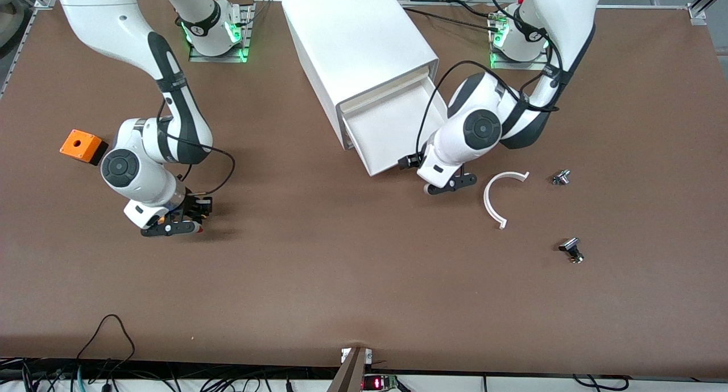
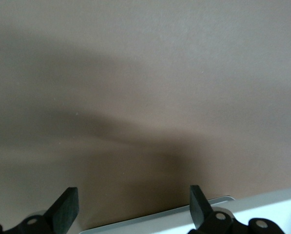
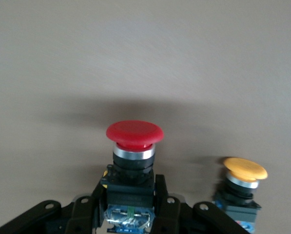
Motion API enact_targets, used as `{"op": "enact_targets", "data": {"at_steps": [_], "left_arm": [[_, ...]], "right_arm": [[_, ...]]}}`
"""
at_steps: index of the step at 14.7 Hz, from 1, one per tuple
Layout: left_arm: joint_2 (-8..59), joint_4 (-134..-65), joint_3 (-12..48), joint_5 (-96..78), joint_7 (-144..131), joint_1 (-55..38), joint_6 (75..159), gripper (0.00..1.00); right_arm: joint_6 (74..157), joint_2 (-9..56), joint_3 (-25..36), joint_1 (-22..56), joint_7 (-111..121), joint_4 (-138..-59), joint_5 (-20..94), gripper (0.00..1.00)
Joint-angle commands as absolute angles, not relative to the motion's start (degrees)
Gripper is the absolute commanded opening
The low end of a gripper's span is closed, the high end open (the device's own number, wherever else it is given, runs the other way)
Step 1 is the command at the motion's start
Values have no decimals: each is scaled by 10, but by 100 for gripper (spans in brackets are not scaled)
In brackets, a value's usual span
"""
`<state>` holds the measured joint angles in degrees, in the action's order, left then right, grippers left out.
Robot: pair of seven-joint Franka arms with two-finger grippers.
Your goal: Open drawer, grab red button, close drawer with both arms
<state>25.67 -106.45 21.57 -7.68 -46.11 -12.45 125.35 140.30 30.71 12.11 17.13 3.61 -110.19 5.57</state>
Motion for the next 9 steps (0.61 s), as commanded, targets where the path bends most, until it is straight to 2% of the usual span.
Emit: {"op": "enact_targets", "data": {"at_steps": [1, 2, 3, 4, 5, 6, 9], "left_arm": [[227, -1092, 210, -48, -498, -147, 1256, 100], [222, -1101, 214, -48, -498, -149, 1256, 100], [218, -1107, 219, -48, -498, -150, 1255, 100], [214, -1110, 224, -48, -498, -151, 1247, 100], [212, -1109, 235, -48, -498, -150, 1231, 100], [211, -1109, 242, -48, -500, -150, 1215, 100], [212, -1108, 260, -54, -501, -150, 1192, 100]], "right_arm": [[1423, 314, 115, 162, 59, -1120, 107, 0], [1423, 317, 114, 162, 61, -1120, 122, 0], [1423, 319, 114, 162, 60, -1119, 127, 8], [1424, 319, 114, 161, 60, -1117, 127, 48], [1424, 321, 114, 159, 60, -1114, 127, 77], [1424, 320, 114, 159, 60, -1112, 127, 100], [1417, 290, 115, 160, 56, -1097, 129, 100]]}}
